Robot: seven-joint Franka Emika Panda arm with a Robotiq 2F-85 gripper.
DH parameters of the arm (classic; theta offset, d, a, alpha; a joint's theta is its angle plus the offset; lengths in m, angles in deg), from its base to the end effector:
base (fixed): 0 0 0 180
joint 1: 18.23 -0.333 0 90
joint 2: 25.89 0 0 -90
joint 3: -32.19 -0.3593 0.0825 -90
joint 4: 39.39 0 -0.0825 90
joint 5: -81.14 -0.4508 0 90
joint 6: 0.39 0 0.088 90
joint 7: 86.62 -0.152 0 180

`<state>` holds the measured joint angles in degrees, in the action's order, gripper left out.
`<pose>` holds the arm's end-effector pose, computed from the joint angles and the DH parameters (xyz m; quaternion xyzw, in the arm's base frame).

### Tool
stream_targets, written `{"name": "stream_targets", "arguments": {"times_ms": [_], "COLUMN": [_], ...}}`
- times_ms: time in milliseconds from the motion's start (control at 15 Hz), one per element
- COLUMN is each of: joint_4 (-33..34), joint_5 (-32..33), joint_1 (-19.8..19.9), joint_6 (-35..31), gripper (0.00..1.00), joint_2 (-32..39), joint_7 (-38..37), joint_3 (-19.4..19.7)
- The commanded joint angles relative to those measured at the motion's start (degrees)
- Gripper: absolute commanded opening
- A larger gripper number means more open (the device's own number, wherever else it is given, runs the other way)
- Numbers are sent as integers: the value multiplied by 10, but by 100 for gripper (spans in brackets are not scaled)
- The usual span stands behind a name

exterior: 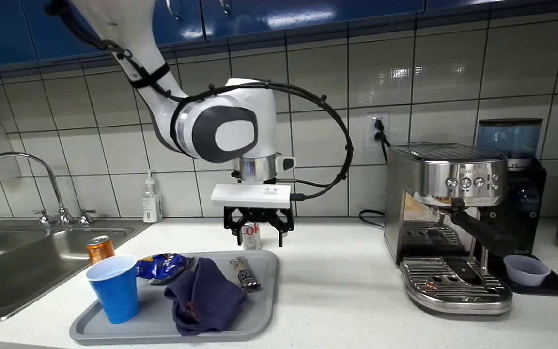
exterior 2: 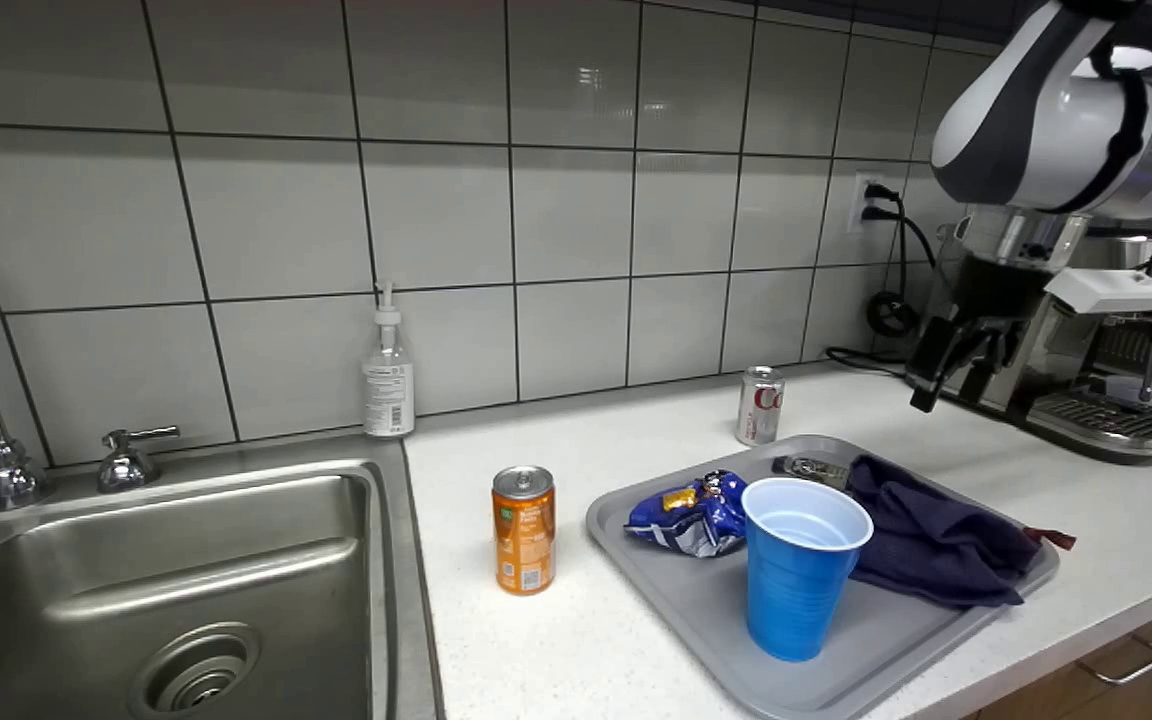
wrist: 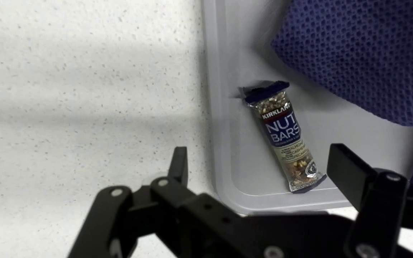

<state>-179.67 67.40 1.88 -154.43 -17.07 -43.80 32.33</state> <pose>0.5050 -0.1895 0.1869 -0.9933 -0.0910 -0.0662 0.0260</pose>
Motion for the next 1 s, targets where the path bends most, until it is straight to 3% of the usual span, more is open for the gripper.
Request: {"name": "stream_targets", "arguments": {"times_ms": [0, 333, 933], "joint_4": [-41, -89, -156], "joint_5": [7, -7, 37], "joint_1": [-25, -59, -118], "joint_6": [14, -10, 3], "gripper": [100, 100, 100], "joint_2": [-63, -114, -196], "joint_7": [-25, -84, -164], "joint_3": [31, 51, 64]}}
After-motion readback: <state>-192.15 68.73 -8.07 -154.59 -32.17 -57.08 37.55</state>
